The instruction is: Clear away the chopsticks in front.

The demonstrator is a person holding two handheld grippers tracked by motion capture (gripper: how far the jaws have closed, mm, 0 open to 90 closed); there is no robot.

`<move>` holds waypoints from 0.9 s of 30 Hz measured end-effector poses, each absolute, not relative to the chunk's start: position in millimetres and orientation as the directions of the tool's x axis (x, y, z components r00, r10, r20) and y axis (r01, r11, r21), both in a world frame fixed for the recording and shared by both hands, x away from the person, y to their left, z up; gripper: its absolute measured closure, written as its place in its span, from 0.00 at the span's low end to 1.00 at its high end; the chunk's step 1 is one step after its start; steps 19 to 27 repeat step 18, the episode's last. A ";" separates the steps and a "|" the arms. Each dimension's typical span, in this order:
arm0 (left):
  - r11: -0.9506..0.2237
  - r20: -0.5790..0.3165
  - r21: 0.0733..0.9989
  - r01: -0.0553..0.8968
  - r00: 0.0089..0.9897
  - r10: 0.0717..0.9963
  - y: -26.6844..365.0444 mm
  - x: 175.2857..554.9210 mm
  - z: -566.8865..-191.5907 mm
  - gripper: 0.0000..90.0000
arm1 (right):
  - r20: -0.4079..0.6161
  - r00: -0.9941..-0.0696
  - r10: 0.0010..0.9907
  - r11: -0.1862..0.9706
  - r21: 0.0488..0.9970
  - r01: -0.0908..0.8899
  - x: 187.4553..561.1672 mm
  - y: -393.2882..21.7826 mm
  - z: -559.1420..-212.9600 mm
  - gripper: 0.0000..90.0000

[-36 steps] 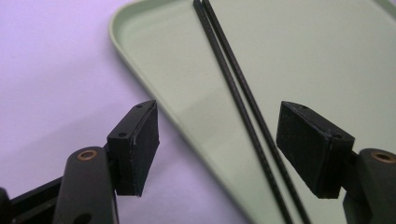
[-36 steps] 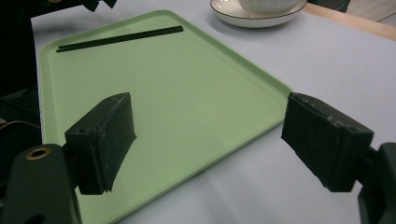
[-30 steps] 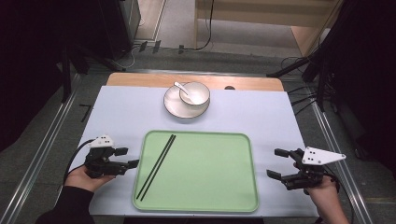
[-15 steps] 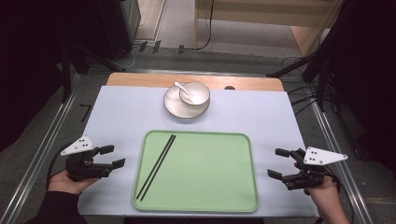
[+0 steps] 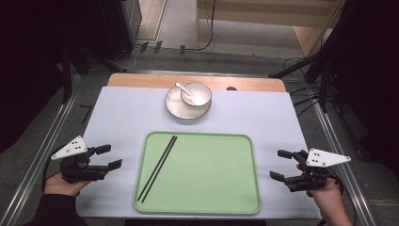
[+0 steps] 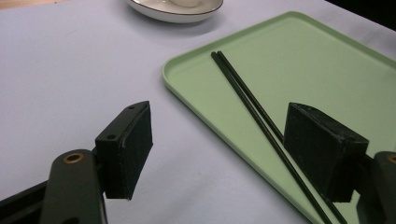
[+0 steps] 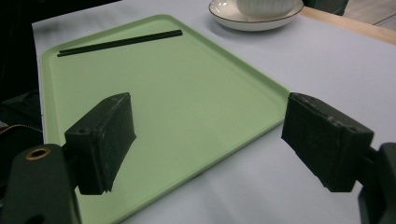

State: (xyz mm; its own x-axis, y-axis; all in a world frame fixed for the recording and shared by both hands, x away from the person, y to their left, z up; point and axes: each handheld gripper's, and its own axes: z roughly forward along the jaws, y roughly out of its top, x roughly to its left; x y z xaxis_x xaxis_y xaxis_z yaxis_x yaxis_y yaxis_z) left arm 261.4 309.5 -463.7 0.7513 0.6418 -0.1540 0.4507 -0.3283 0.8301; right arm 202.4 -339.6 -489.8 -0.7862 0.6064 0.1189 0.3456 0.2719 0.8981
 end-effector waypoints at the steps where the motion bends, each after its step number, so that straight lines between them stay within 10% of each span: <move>1: -0.328 -0.153 0.832 0.448 0.752 0.641 309.4 261.5 -463.8 0.27 | 0.118 -0.786 0.607 0.272 0.898 0.345 202.4 -339.6 -489.8 0.20; 27: -0.343 -0.107 0.849 0.402 0.767 0.633 308.9 260.3 -464.6 0.25 | 0.117 -0.788 0.604 0.276 0.897 0.345 202.3 -339.4 -490.0 0.20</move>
